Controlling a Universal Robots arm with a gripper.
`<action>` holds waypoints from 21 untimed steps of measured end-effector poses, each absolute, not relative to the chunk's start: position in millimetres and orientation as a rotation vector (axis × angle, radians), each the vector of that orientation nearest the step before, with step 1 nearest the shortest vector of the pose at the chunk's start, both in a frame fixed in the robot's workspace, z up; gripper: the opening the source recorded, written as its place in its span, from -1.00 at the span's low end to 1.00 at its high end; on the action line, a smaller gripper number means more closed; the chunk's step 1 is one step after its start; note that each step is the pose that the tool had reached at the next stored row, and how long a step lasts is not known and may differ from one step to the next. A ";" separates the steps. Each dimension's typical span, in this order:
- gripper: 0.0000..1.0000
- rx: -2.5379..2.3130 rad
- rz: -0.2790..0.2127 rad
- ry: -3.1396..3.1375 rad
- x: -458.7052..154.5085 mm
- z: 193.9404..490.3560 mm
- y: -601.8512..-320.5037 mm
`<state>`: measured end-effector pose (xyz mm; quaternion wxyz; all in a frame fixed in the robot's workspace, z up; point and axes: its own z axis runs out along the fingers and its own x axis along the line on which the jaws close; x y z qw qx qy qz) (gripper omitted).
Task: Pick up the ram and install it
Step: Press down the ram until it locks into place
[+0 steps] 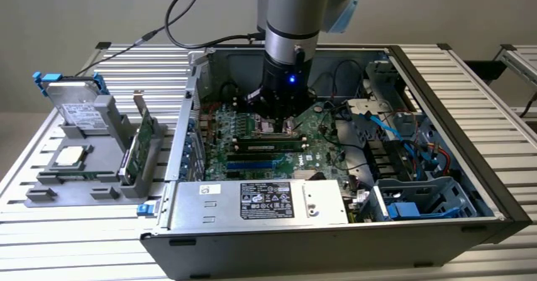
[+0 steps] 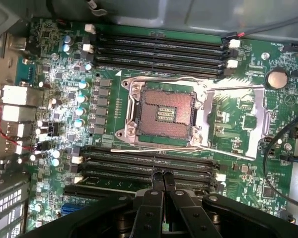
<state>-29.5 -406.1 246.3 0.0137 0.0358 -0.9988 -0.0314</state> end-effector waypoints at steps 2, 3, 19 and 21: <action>-0.80 0.083 -0.098 -3.112 -29.6 246.3 -406.1; -0.80 0.083 -0.098 -3.112 -29.6 246.3 -406.4; -0.80 0.082 -0.103 -3.112 -35.7 246.4 -427.3; -0.80 0.082 -0.103 -3.112 -35.7 246.4 -427.4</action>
